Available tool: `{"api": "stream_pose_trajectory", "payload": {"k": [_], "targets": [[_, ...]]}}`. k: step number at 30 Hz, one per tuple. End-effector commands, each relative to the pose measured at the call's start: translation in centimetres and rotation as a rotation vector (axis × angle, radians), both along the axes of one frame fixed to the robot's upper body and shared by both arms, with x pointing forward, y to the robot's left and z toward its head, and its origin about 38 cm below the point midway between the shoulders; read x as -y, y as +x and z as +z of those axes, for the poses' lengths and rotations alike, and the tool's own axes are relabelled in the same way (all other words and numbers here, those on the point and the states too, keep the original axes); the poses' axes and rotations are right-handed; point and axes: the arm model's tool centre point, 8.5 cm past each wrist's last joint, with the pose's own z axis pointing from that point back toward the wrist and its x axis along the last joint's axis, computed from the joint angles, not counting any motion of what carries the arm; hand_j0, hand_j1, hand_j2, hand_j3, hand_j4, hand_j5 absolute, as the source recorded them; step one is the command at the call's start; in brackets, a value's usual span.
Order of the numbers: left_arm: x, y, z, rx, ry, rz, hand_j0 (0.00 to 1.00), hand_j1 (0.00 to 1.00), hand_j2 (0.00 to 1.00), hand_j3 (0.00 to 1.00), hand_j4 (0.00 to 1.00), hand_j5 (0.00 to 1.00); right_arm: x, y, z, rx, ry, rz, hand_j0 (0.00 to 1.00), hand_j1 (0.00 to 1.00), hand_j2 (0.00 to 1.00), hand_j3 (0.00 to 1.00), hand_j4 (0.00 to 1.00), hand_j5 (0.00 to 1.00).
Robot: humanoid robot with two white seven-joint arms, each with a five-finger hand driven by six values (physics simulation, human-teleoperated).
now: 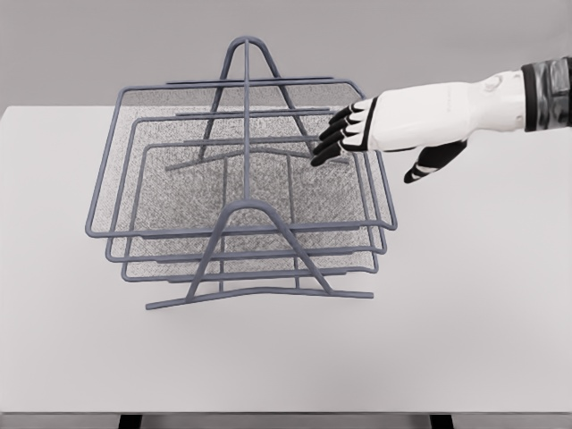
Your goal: Pull out the upper folder box with right arm
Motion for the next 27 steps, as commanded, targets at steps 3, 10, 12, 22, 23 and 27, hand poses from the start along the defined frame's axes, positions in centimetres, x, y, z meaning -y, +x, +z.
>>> {"api": "stream_pose_trajectory", "payload": {"k": [3,10,12,22,23,27], "targets": [[0.0,0.0,0.0,0.0,0.0,0.0,1.0,1.0,1.0,1.0,1.0,1.0,0.5,0.0,-0.1,-0.002,-0.003,-0.015,1.0,1.0,1.0,1.0,1.0,1.0],[0.0,0.0,0.0,-0.001,0.0,-0.001,1.0,1.0,1.0,1.0,1.0,1.0,1.4,0.1,-1.5,-0.026,-0.02,-0.039,1.0,1.0,1.0,1.0,1.0,1.0],[0.0,0.0,0.0,-0.001,0.0,-0.001,1.0,1.0,1.0,1.0,1.0,1.0,1.0,0.0,-2.1,-0.032,-0.032,-0.028,1.0,1.0,1.0,1.0,1.0,1.0],[0.0,0.0,0.0,0.0,0.0,-0.001,1.0,1.0,1.0,1.0,1.0,1.0,2.5,-0.4,-3.9,-0.077,-0.044,-0.06,1.0,1.0,1.0,1.0,1.0,1.0],[0.0,0.0,0.0,0.0,0.0,-0.001,1.0,1.0,1.0,1.0,1.0,1.0,3.1,-0.5,-3.8,-0.075,-0.047,-0.075,1.0,1.0,1.0,1.0,1.0,1.0],[0.0,0.0,0.0,0.0,0.0,0.0,1.0,1.0,1.0,1.0,1.0,1.0,3.5,-0.6,-4.3,-0.088,-0.05,-0.084,1.0,1.0,1.0,1.0,1.0,1.0]]}}
